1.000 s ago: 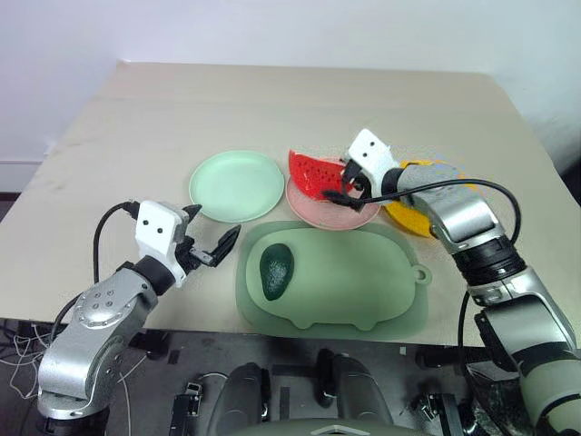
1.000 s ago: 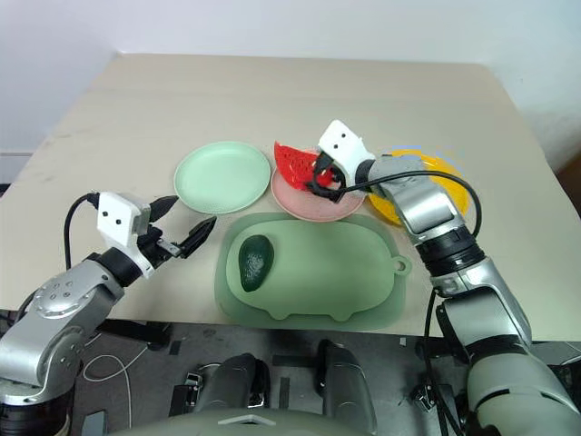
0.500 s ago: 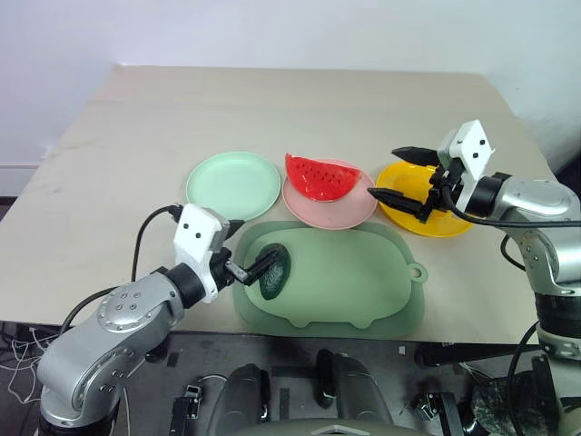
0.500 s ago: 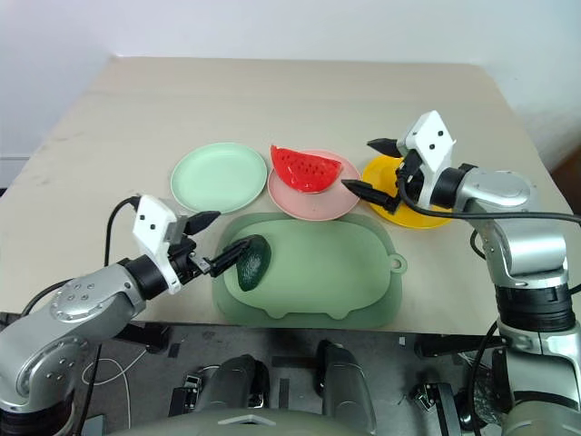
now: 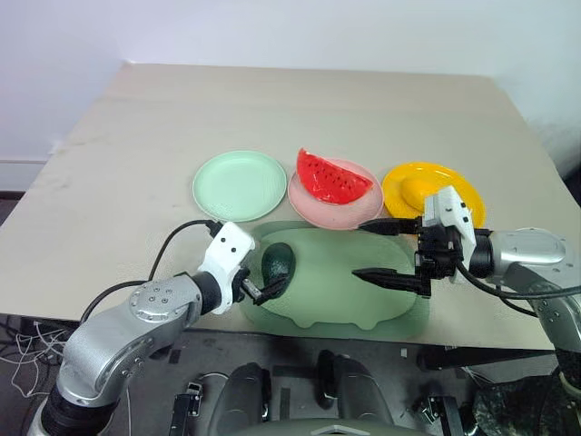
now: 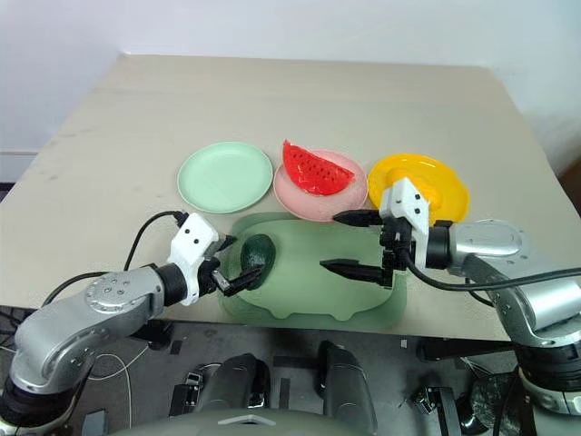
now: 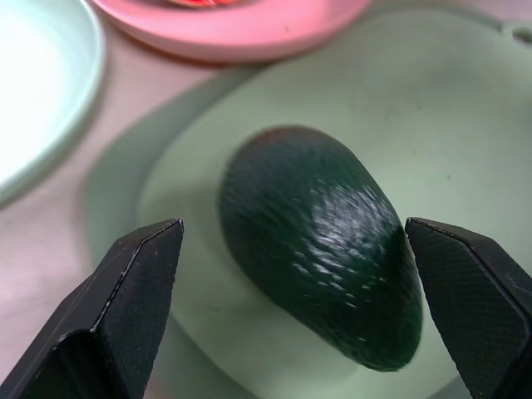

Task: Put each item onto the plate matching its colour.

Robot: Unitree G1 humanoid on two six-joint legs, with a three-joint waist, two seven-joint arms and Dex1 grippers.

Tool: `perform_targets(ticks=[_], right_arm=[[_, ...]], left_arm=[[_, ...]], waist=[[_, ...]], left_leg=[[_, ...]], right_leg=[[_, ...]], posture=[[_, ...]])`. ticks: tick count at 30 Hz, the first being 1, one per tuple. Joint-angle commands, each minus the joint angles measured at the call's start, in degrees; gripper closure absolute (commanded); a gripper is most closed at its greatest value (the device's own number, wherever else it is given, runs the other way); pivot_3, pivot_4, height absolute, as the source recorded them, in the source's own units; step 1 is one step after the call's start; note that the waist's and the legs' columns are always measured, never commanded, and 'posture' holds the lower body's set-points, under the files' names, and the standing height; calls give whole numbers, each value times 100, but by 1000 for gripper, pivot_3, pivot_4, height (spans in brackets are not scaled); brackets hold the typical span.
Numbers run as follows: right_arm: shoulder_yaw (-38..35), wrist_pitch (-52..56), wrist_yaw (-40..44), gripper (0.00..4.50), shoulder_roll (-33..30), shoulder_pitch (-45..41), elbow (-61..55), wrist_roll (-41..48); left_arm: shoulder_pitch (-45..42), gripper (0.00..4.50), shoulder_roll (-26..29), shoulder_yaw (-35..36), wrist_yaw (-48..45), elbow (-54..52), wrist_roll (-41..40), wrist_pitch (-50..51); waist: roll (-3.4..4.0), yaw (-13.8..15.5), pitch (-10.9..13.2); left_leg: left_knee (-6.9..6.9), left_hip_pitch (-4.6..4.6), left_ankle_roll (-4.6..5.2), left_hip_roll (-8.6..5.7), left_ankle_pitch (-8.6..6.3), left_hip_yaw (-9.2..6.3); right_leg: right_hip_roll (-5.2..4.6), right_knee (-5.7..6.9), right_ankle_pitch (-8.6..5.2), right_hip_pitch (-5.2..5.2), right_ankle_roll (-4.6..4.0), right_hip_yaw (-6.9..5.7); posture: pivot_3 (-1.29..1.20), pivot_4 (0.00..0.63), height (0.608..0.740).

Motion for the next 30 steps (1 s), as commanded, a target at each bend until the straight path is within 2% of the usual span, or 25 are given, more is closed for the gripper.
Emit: perform_targets(ticks=[1,10,22,25,28,30], right_arm=[[-52,58,-185,44,109,108,-308,218],[-52,207,-519,44,173,468,-667,446],[-8,255,-740,44,158,588,-789,606],[-14,274,-773,0,144,599,-809,651],[-21,283,-791,0,127,598,-807,671],[-26,286,-792,0,119,596,-804,673]], left_arm=[[-237,0,-70,-143,-81,121,187,-107],[-506,0,-497,-500,-84,620,515,-86],[-591,0,-839,-533,-139,890,770,-93],[-616,512,-954,-515,-156,978,820,-137],[-627,1445,-1002,-524,-180,990,883,-133],[-628,1445,-1022,-537,-180,996,929,-123]], waist=[[0,14,0],[-2,69,0],[-2,66,0],[-2,68,0],[-2,67,0],[-2,66,0]], left_leg=[[0,0,0,-1,0,-1],[3,-6,1,-4,0,-1],[3,-6,1,-3,0,-3],[3,-6,1,-4,0,-2],[4,-6,1,-4,0,-3],[3,-6,1,-4,0,-3]], right_leg=[[0,1,0,0,0,0],[-4,-1,1,-1,1,0],[-3,0,1,-1,2,-1],[-3,0,1,0,2,0],[-3,0,1,0,2,0],[-3,0,1,0,2,-1]], posture=[[0,150,740],[0,150,740],[0,150,740],[0,150,740],[0,150,740],[0,150,740]])
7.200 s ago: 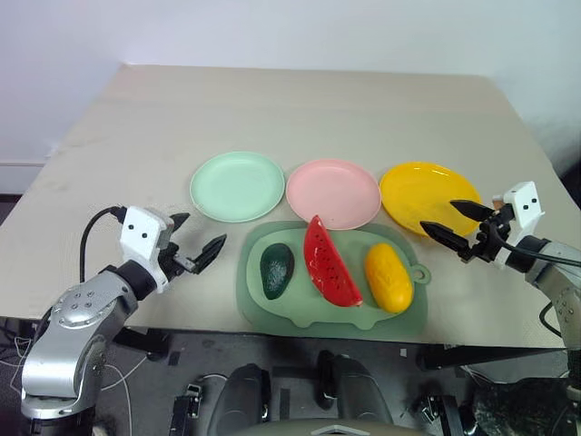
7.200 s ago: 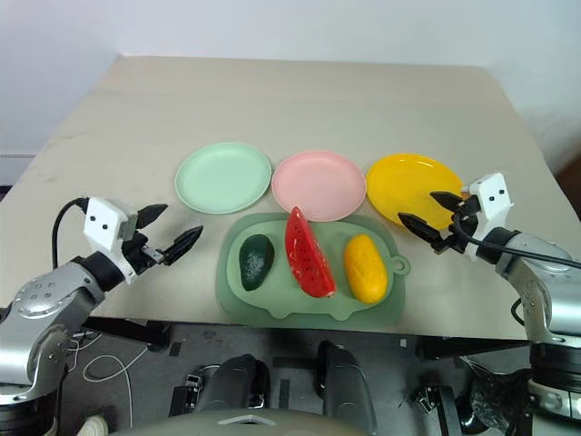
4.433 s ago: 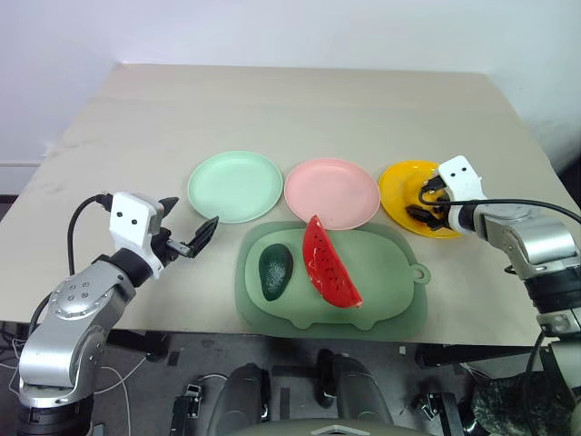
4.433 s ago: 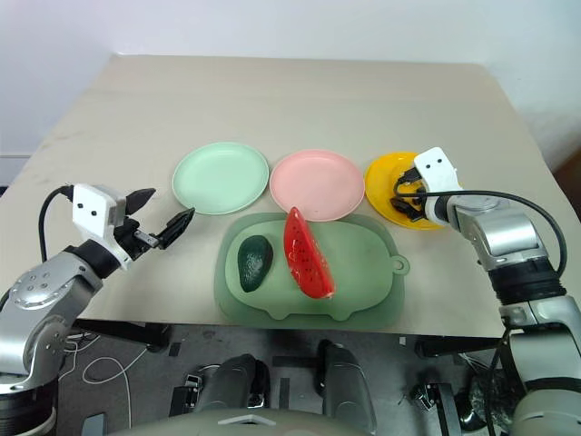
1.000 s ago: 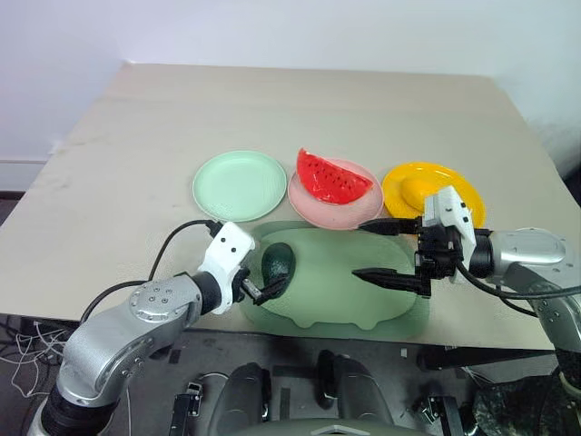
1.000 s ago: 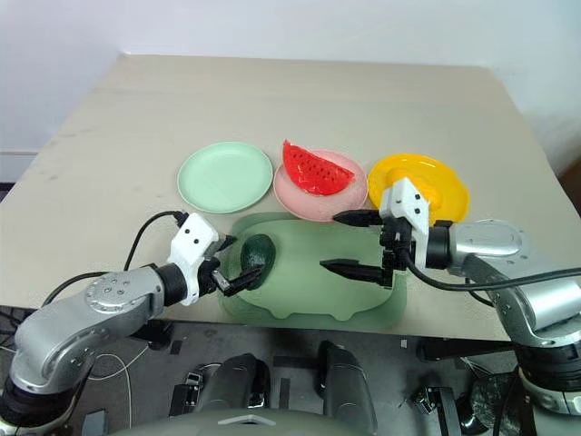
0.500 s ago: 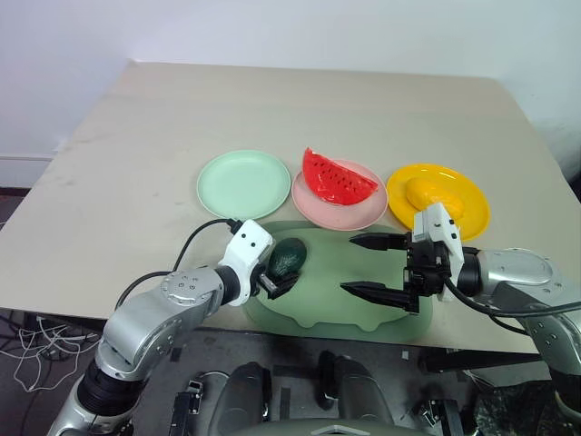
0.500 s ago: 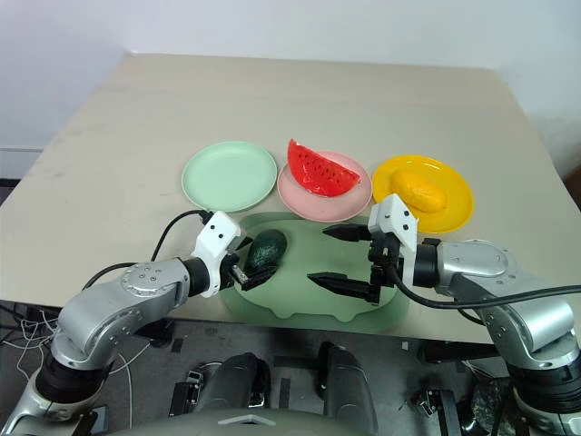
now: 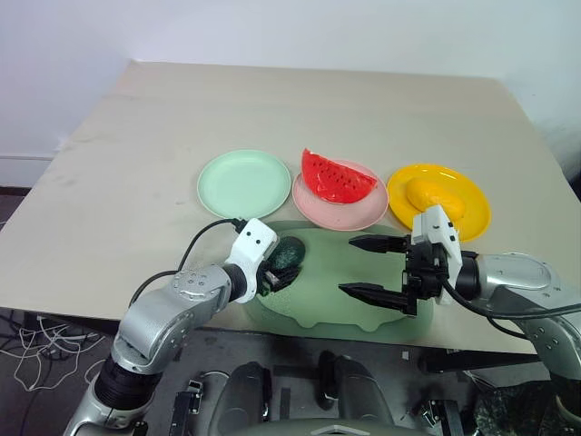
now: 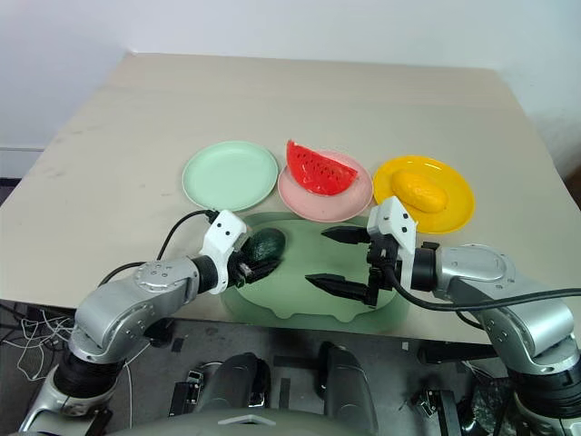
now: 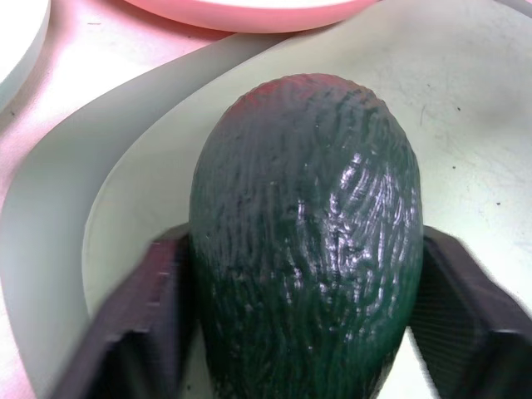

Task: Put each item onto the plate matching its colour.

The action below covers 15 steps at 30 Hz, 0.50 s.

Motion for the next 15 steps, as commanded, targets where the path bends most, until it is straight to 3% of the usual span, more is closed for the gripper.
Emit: perform_targets(ticks=[1,8,15], right_arm=[[-88,-14,-14,0,-47,-9,-196,119],[-47,-11,-36,0,-28,-62,-186,116],[-40,-35,-22,0,-29,-93,-150,100]], left_arm=[[-72,1445,-33,15,-22,-73,106,-99],[-106,1445,-118,35,16,-20,344,-240],[-574,1445,-377,519,477,318,936,-943]], waist=[[0,-1,0],[0,0,0],[0,2,0]], left_leg=[[0,0,0,0,0,0],[0,1,0,0,0,0],[2,-1,0,-1,0,-1]], right_leg=[[0,0,0,0,0,0],[0,1,0,0,0,0],[0,1,6,0,10,-1]], posture=[[0,150,740],[0,150,740],[0,150,740]])
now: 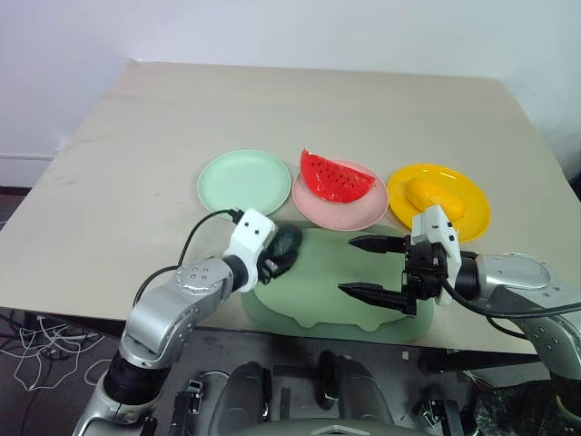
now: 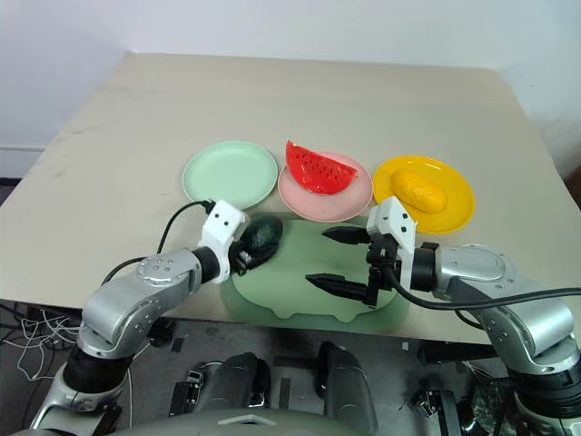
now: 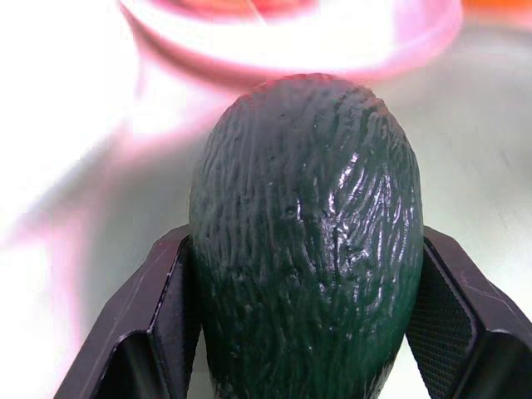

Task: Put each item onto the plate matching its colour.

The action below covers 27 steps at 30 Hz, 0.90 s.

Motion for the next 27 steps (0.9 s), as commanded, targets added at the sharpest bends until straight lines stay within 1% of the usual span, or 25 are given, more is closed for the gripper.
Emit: perform_targets(ticks=[1,3,5,7,9,13,14,18,19,21,25,27], right_arm=[[-44,-49,17,0,-24,-99,-138,89],[-32,-48,15,0,-1,-162,-84,93],[-45,-19,-4,0,35,-221,-42,147],[-26,-22,-12,0,46,-253,-20,139],[7,-64,-15,0,35,-248,19,61],[33,-153,-15,0,44,-218,79,-57],[30,-172,-29,0,56,-212,96,-86],[98,-309,-62,0,80,-212,276,-325],[122,-341,-61,0,91,-226,349,-386],[163,-451,10,0,87,-261,546,-524],[319,-648,201,0,128,-415,968,-726],[444,-889,176,0,179,-551,1362,-1063]], left_arm=[[-367,1445,-73,298,258,187,375,-416],[-744,1445,-173,436,450,667,557,-483],[-1128,1445,-216,469,693,1246,830,-389],[-1502,1445,-352,647,1013,1916,1017,-251],[-1855,1445,-416,663,1154,2515,1219,-319],[-2125,1445,-525,613,1072,2952,1346,-358],[-2132,1445,-547,610,1038,2956,1359,-353],[-2006,252,-562,697,868,2541,1287,-227],[-1956,29,-540,736,846,2367,1271,-180],[-1847,29,-559,911,850,1970,1188,-1],[-1539,29,-400,1269,803,1042,1126,286],[-1174,29,-105,1657,613,430,1058,89]], waist=[[0,0,0],[0,2,0],[-1,7,0],[-2,5,-1],[-2,2,-1],[-3,0,0],[-3,0,0],[-4,-1,1],[-5,-4,1],[-4,-11,1],[-4,-20,1],[-4,-45,1]], left_leg=[[0,1,0,0,0,0],[1,0,0,-1,0,0],[4,0,0,-3,0,-3],[4,2,1,-4,0,-3],[4,0,1,-5,0,-4],[4,-2,2,-5,0,-1],[4,-3,2,-4,-1,-1],[4,-2,2,-3,0,-2],[5,-2,2,-3,0,-1],[5,-1,1,-1,0,-1],[4,1,1,1,0,0],[4,1,0,1,0,0]], right_leg=[[0,1,2,0,4,0],[0,1,3,1,5,-1],[0,1,4,4,5,-3],[0,1,4,7,6,-4],[0,-1,5,5,7,-7],[-1,-1,5,4,8,-8],[-2,-1,5,4,8,-8],[-3,1,5,4,8,-8],[-3,1,5,4,8,-8],[-4,3,5,4,8,-7],[-2,4,5,3,8,-6],[-2,5,5,3,8,-6]], posture=[[0,150,740],[0,150,740],[0,150,740],[0,150,740],[0,150,740],[0,150,740],[0,150,740],[0,150,740],[0,150,740],[0,150,740],[0,150,740],[0,150,740]])
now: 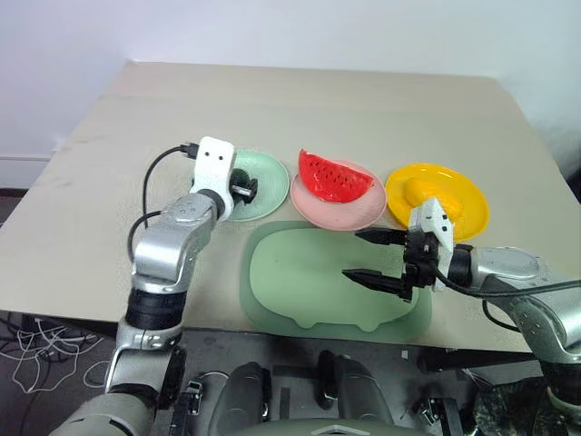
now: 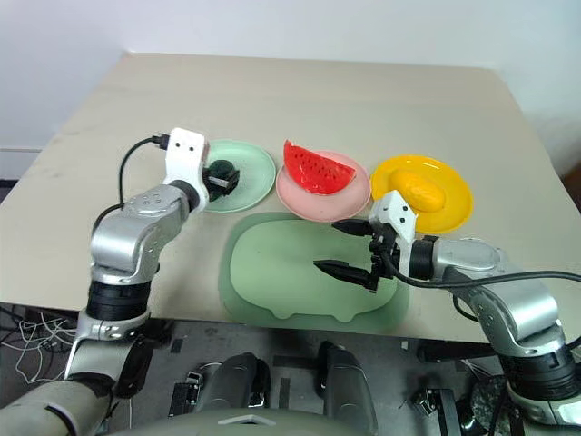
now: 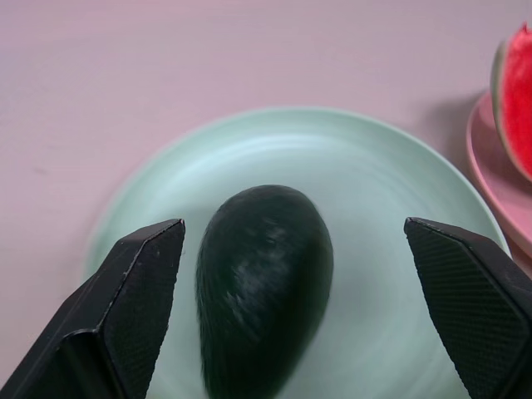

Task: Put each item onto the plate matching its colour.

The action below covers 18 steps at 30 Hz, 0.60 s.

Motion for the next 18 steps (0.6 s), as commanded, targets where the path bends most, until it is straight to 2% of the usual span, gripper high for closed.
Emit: perform_targets(ticks=[1,3,5,7,12,18], right_arm=[[103,-453,36,0,94,-253,483,-458],[25,-565,186,0,56,-326,792,-521],[-147,-677,170,0,56,-388,1122,-602],[-294,-868,202,0,18,-422,1430,-716],[-488,-1422,487,0,-108,-347,2025,-1014],[-679,-1551,694,0,-231,-31,2127,-1072]], left_arm=[[453,29,453,665,-278,-1120,-97,-278],[813,29,676,769,-502,-1519,-165,-466],[1909,29,1379,982,-1174,-1974,-113,-963],[2660,29,1634,1259,-1544,-2187,-217,-1338],[3657,29,1656,1543,-2146,-2164,-458,-2158],[3984,29,1421,1690,-2309,-2253,-866,-2371]], waist=[[0,-53,0],[0,-39,0],[7,-60,-3],[7,-118,-3],[1,-26,-3],[1,15,-3]], left_leg=[[-1,2,0,2,0,2],[-2,2,-1,3,1,1],[-2,1,-2,3,1,2],[-5,8,-2,8,1,11],[5,1,3,10,-2,6],[2,1,3,10,-2,6]], right_leg=[[1,0,0,0,0,1],[2,2,-1,-1,-1,1],[0,0,-1,-1,-1,1],[-3,1,-1,0,-1,7],[-7,-4,-11,2,-20,2],[-3,-2,-11,-1,-18,2]], posture=[[0,150,740],[0,150,740],[0,150,740],[0,150,740],[0,150,740],[0,150,740]])
